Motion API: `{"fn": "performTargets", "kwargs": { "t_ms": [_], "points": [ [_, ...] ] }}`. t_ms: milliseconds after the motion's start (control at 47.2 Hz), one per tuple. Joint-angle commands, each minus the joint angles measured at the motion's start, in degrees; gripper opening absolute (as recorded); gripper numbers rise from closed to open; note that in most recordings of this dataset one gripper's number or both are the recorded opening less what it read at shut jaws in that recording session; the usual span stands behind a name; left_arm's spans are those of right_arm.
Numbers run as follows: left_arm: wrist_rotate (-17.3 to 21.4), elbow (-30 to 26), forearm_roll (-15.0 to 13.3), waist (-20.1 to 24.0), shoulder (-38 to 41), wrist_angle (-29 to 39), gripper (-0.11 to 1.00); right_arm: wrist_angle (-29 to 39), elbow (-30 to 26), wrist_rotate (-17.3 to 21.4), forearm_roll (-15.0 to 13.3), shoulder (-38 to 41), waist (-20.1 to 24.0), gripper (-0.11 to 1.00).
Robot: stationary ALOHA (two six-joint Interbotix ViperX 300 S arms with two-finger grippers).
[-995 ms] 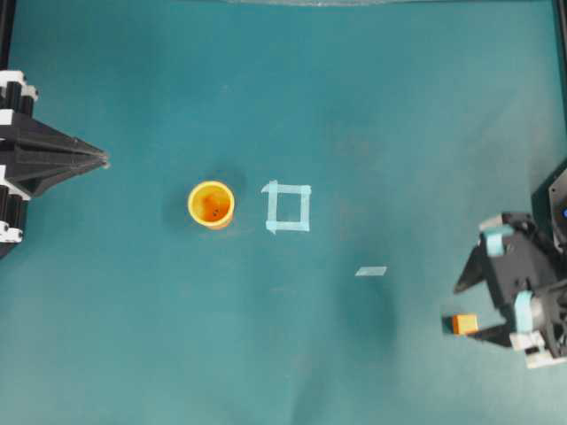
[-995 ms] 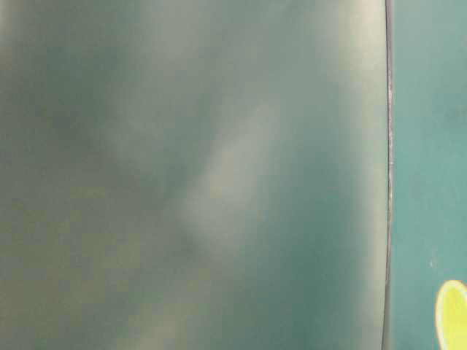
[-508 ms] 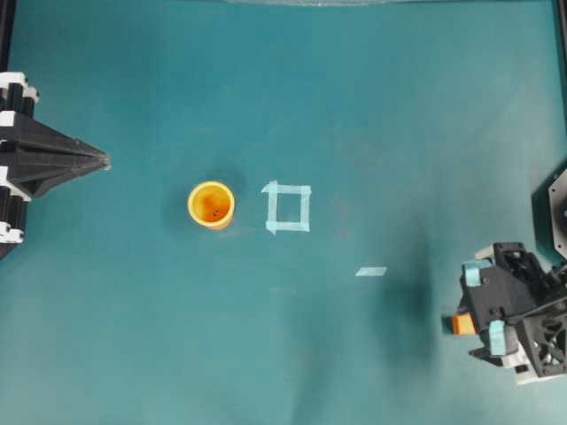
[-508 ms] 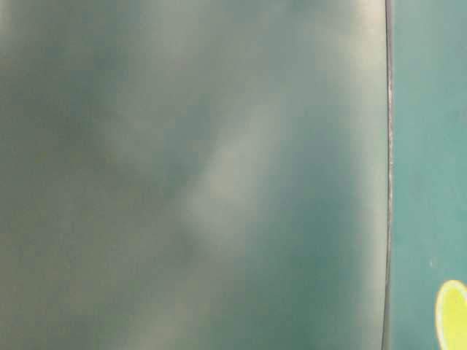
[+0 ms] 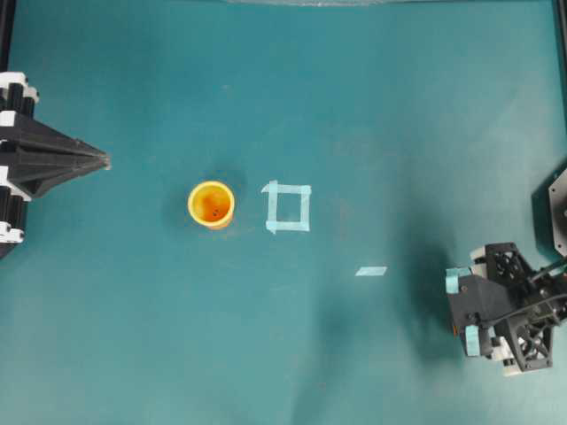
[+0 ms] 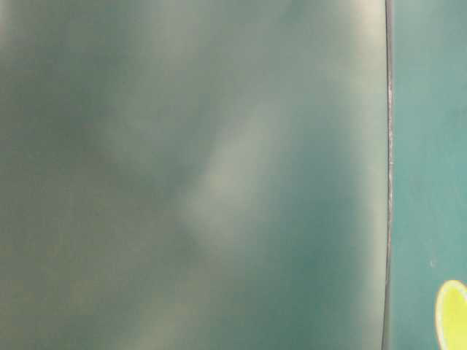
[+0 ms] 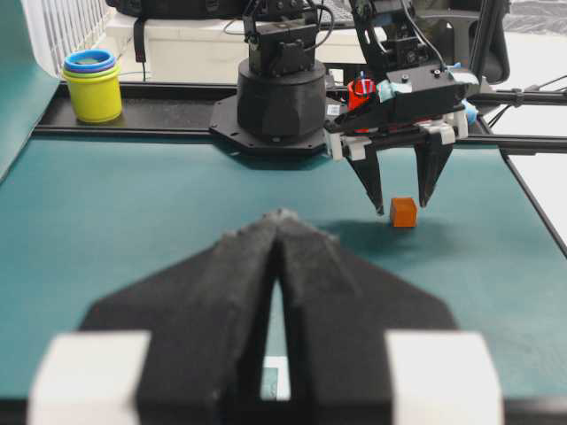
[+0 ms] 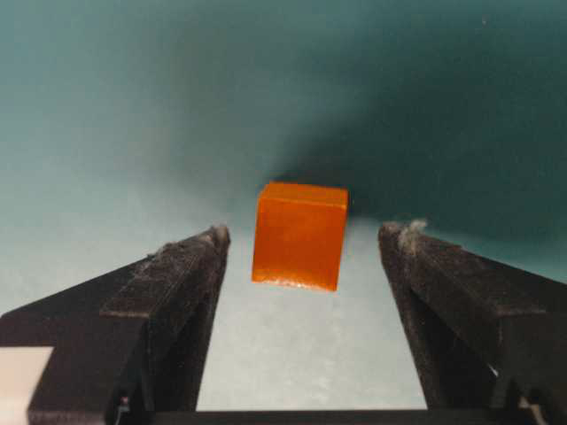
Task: Lift the orange block with right arm.
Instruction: 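Close the right gripper fingers around the orange cube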
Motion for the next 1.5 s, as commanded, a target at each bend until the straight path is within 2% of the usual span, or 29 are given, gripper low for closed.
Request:
{"fn": "performTargets", "kwargs": {
  "t_ms": [0,275,381,529,656,1059,1482],
  "points": [
    [0.09,-1.49,0.18,0.00,0.53,-0.09,0.00,-0.62,-0.53,0.00,-0.18,0.09,0.26,0.67],
    [0.18,-1.49,0.18,0.00,0.44,0.26,0.00,-0.62,-0.44,0.00,-0.09,0.88,0.26,0.63],
    [0.18,-1.49,0.09,0.00,0.53,0.26,0.00,-0.44,-0.53,0.00,-0.09,0.88,0.26,0.57],
    [0.18,-1.49,0.18,0.00,0.53,0.26,0.00,0.00,-1.23,0.09,-0.09,0.62,0.26,0.40],
    [0.18,-1.58,0.18,0.00,0.53,0.26,0.00,2.29,-2.99,0.09,-0.18,-0.79,0.26,0.40],
    [0.18,-1.49,0.18,0.00,0.53,0.26,0.00,22.41,-11.87,0.09,-0.18,-9.76,0.18,0.40],
    [0.18,-1.58,0.18,0.00,0.70,0.26,0.00,39.11,-23.91,0.09,-0.88,-14.77,0.09,0.40]
  ]
}}
